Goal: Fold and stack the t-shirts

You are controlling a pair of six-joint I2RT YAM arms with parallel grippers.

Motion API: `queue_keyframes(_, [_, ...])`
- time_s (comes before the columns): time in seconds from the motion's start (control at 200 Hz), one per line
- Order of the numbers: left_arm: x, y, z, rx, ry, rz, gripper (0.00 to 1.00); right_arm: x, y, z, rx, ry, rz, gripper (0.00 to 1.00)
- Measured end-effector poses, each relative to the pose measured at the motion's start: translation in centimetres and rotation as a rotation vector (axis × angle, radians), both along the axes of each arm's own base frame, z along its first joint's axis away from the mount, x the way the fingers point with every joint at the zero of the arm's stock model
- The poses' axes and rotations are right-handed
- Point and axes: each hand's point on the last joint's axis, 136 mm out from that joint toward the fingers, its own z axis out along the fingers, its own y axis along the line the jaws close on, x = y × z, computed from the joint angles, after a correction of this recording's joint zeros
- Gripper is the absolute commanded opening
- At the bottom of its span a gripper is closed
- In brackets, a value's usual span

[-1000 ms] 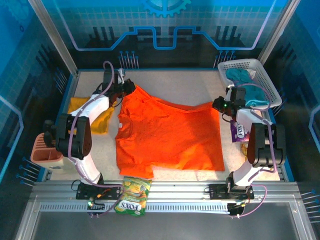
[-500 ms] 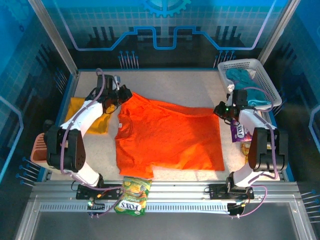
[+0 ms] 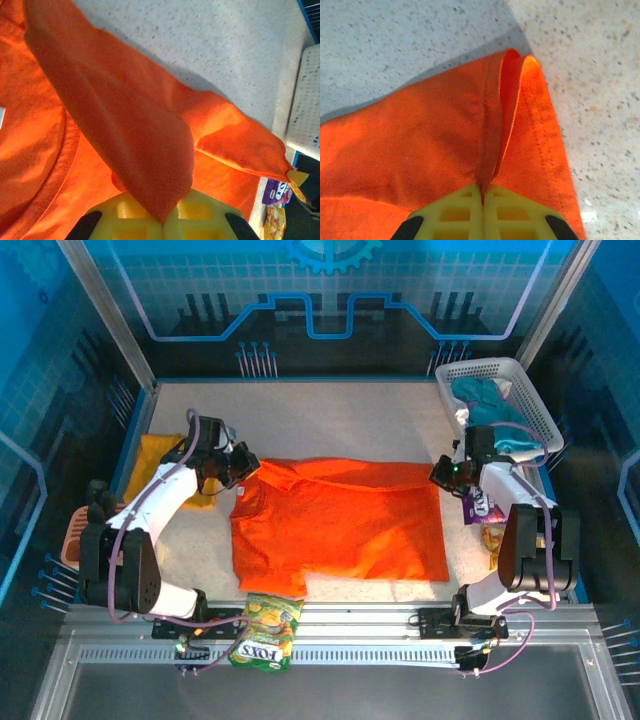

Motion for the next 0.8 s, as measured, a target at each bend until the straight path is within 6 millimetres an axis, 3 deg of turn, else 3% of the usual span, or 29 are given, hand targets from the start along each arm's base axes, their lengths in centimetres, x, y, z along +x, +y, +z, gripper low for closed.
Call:
queue_keyframes(0.18, [-1.9,0.9,-0.8,-0.023,0.058,0.02,0.0,-0.8,-0.4,-0.6,-0.016,0.035,-0.004,0.0])
queue_keyframes(0.325, [-2.9,0.4,-0.6,-0.068,0.074,0.019,0.0,-1.1,-0.5,-1.0,-0.02,0.049,-0.007,0.0])
queue_keyframes(0.525, [-4.7,-0.2,-2.0,-0.119,0.137,0.014,0.0,-1.4,-0.6,-1.3,-0.028,0.059,-0.004,0.0])
queue_keyframes(0.801, [-5.3,0.3,-1.1,-0.124,0.122,0.025,0.0,-2.1,-0.5,-1.7,-0.029,0.08,0.003,0.0])
